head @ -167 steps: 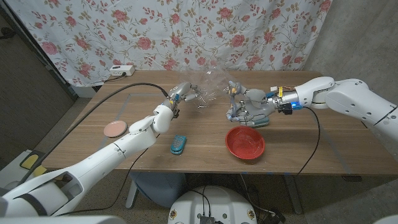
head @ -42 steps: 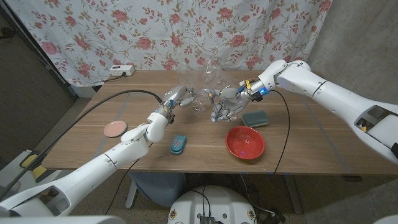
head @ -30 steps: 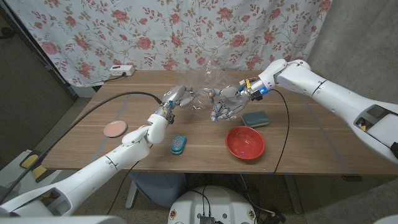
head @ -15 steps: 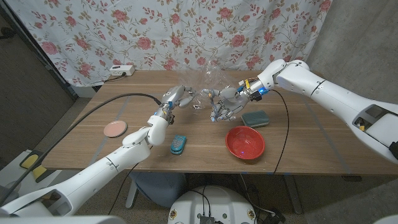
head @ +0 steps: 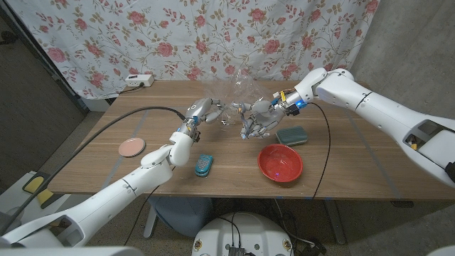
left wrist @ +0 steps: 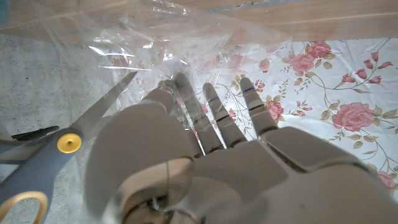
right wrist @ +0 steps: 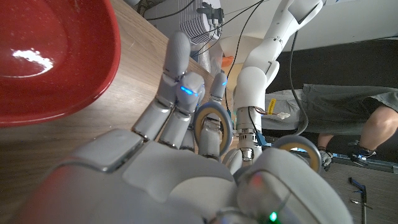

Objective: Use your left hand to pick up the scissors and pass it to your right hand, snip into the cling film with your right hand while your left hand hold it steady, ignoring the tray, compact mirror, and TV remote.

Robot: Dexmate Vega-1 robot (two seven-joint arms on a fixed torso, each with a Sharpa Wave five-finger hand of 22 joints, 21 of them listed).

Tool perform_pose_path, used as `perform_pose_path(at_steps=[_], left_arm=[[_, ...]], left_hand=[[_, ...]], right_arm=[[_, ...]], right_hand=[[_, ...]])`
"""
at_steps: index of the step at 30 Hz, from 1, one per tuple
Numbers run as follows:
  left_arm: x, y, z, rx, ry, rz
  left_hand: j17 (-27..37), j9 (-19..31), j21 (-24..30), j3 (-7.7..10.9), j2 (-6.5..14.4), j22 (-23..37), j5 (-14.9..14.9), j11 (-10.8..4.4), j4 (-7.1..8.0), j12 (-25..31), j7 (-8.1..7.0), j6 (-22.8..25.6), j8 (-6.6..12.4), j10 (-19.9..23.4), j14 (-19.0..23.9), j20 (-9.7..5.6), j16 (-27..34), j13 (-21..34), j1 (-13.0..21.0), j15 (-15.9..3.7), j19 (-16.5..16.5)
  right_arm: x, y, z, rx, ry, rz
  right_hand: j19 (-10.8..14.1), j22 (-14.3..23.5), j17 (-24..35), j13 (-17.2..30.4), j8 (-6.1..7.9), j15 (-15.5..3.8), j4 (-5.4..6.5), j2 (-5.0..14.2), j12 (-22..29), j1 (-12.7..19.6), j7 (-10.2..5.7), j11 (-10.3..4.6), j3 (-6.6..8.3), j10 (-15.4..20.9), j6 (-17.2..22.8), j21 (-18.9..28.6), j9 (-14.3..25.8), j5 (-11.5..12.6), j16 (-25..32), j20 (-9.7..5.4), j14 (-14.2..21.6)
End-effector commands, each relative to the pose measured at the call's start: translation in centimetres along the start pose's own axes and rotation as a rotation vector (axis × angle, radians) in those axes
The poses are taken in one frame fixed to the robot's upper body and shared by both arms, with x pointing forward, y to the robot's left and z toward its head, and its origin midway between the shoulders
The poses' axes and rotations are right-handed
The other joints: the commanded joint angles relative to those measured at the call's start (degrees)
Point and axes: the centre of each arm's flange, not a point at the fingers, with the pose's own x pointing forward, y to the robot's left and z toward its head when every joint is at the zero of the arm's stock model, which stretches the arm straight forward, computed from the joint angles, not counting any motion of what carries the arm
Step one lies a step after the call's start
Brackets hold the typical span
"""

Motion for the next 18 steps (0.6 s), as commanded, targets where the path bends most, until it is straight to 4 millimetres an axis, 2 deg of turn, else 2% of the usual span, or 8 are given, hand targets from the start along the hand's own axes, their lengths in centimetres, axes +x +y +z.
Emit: perform_pose_path(at_steps=[1,8,11,12,15,16,17,18], left_arm=[[0.06,0.06,-0.09,-0.002,-0.004,0.003],[-0.08,-0.02,-0.18,-0.001,-0.002,0.004],[-0.16,0.01,-0.23,-0.002,0.002,0.005],[-0.19,0.01,-0.24,-0.002,0.002,0.006],[-0.25,-0.04,-0.26,-0.003,0.004,0.005],[-0.27,-0.07,-0.25,-0.001,0.003,0.004],[-0.29,-0.1,-0.25,-0.003,0.004,0.004],[-0.29,-0.13,-0.24,-0.003,0.004,0.003]], left_hand=[[0.26,0.14,-0.1,0.0,-0.42,0.35,0.34,-0.08,-0.36,-0.09,-0.11,0.47,0.27,0.4,1.86,-0.14,-0.17,0.16,0.32,-1.42,0.1],[0.4,0.13,-0.11,-0.02,-0.41,0.37,0.36,-0.07,-0.33,-0.18,-0.08,0.51,0.28,0.44,2.01,-0.13,-0.27,0.23,0.27,-1.39,0.06],[0.46,0.12,-0.11,-0.01,-0.41,0.37,0.36,-0.06,-0.37,-0.22,-0.07,0.56,0.3,0.45,2.02,-0.14,-0.31,0.24,0.31,-1.46,0.05],[0.46,0.12,-0.11,-0.01,-0.39,0.37,0.36,-0.06,-0.32,-0.23,-0.09,0.53,0.29,0.45,2.05,-0.14,-0.33,0.24,0.27,-1.39,0.05],[0.51,0.11,-0.11,-0.03,-0.42,0.38,0.36,-0.07,-0.36,-0.24,0.0,0.52,0.29,0.49,2.09,-0.15,-0.34,0.26,0.29,-1.46,0.05],[0.54,0.11,-0.11,-0.05,-0.42,0.38,0.36,-0.07,-0.35,-0.25,-0.03,0.49,0.27,0.5,2.11,-0.16,-0.33,0.27,0.28,-1.44,0.04],[0.6,0.11,-0.11,-0.06,-0.4,0.38,0.36,-0.08,-0.37,-0.26,-0.01,0.49,0.28,0.51,2.18,-0.16,-0.29,0.28,0.31,-1.49,0.04],[0.6,0.11,-0.11,-0.05,-0.4,0.38,0.36,-0.07,-0.36,-0.27,-0.01,0.51,0.28,0.52,2.17,-0.16,-0.33,0.29,0.3,-1.47,0.03]], right_arm=[[0.42,-0.14,0.3,-0.004,0.002,0.011],[0.64,-0.21,0.15,-0.001,0.01,0.006],[0.63,-0.24,0.22,-0.006,0.007,0.002],[0.6,-0.25,0.26,-0.003,0.008,-0.001],[0.52,-0.31,0.29,-0.008,0.009,-0.009],[0.52,-0.33,0.28,-0.004,0.009,-0.009],[0.52,-0.32,0.27,-0.006,0.008,-0.005],[0.54,-0.33,0.25,-0.007,0.01,-0.008]], right_hand=[[-0.19,-0.02,0.06,0.05,-0.2,-4.69,-0.61,0.46,1.24,1.49,0.21,-12.61,0.13,24.34,1.04,0.26,0.19,-0.04,-0.28,-3.38,0.12],[0.06,-0.34,-0.15,-0.38,0.26,-4.8,-2.5,3.8,0.82,7.3,-0.22,-13.11,2.48,24.41,2.04,0.41,0.42,-0.32,-0.88,-3.58,0.98],[0.02,-0.56,0.39,-1.4,0.03,-4.73,-4.81,8.07,0.01,14.1,-0.57,-13.39,5.42,24.93,2.15,0.69,0.22,-1.92,-1.35,-3.59,1.6],[-0.11,-0.61,0.43,-1.26,0.08,-4.74,-4.97,8.33,0.0,14.55,-0.71,-13.54,5.63,24.76,2.23,0.64,0.28,-2.08,-1.38,-3.68,1.65],[-0.86,-0.24,0.95,-0.89,0.16,-4.77,-7.22,10.63,-0.1,19.83,-1.28,-14.25,8.54,24.67,2.1,0.96,0.71,-3.52,-1.57,-3.83,1.4],[-1.16,-0.08,0.75,-0.48,0.16,-4.81,-7.72,10.92,0.06,20.95,-1.46,-14.4,9.27,24.56,2.04,1.04,0.82,-3.86,-1.86,-3.86,1.27],[-1.29,-0.18,1.03,-0.44,0.15,-4.74,-9.19,10.82,-0.25,24.04,-1.56,-14.56,11.49,24.73,2.19,1.3,1.07,-5.61,-2.07,-3.85,1.43],[-1.36,0.0,1.06,-0.23,0.11,-4.72,-9.32,10.82,-0.19,24.35,-1.78,-14.78,11.8,24.74,2.23,1.46,1.08,-5.93,-2.1,-3.85,1.41]])
